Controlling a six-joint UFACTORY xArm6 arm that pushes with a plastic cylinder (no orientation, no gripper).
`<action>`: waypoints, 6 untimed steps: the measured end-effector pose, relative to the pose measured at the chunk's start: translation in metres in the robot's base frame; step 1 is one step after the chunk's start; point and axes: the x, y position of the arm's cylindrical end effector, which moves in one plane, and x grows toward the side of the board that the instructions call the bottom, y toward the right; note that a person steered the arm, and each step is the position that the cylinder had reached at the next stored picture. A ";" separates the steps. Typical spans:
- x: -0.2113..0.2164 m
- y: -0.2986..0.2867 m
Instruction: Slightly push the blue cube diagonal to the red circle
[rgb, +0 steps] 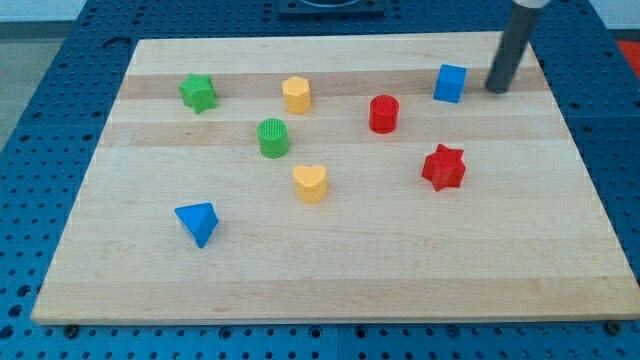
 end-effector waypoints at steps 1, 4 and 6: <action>0.000 -0.052; 0.013 -0.046; 0.003 -0.068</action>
